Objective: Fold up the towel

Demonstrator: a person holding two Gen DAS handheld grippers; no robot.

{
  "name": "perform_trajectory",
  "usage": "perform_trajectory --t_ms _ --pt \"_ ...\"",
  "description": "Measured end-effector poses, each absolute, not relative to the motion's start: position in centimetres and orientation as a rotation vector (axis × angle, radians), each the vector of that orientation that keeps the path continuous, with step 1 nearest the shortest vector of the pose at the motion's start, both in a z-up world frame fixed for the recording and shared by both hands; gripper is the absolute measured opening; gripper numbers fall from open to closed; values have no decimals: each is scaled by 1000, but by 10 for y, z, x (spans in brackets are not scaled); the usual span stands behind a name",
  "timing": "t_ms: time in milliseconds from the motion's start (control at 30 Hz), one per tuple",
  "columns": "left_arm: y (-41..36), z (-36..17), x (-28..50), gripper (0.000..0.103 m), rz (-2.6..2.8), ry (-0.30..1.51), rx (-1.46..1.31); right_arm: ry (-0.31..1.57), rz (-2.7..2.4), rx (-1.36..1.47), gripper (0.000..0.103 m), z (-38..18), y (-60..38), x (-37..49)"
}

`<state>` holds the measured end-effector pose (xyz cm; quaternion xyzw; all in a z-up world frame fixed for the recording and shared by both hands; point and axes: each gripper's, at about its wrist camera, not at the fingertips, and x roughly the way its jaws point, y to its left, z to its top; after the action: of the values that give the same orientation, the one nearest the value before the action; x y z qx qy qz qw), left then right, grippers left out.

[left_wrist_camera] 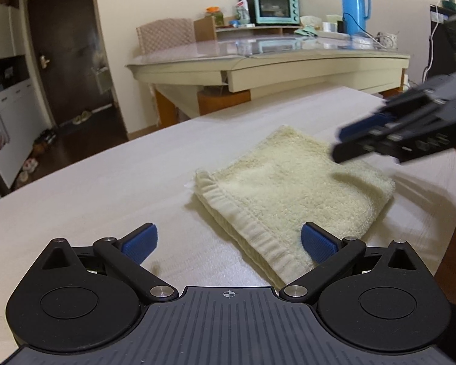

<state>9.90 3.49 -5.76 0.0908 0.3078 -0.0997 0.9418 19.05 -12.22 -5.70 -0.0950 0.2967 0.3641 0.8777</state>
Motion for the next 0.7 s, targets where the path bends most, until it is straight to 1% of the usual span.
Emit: perform_trajectory --t_ms 167,233,300,367,433,500,567,600,667,700 --pt "36 -58 99 103 -197 627 162 652 797 -244 37 -59 -100 213" --pt "38 -59 98 103 -195 626 147 703 801 -233 39 -66 -95 224" --pt "39 -59 98 103 -192 628 132 703 810 -214 40 -66 -98 224" --pt "40 -58 98 103 -182 627 122 694 810 -191 46 -62 -104 219" --pt "41 -55 96 103 -171 629 99 669 806 -172 59 -55 -112 207" --pt "42 -53 94 103 -155 634 72 646 805 -158 65 -48 -123 190" --pt "43 -52 91 103 -125 640 45 637 796 -138 74 -45 -132 177" --pt "43 -52 89 103 -108 644 33 632 790 -127 81 -43 -137 169" --pt "41 -52 85 103 -76 657 17 623 779 -88 86 -42 -149 152" --pt "41 -52 83 103 -62 661 9 621 774 -76 92 -41 -151 150"
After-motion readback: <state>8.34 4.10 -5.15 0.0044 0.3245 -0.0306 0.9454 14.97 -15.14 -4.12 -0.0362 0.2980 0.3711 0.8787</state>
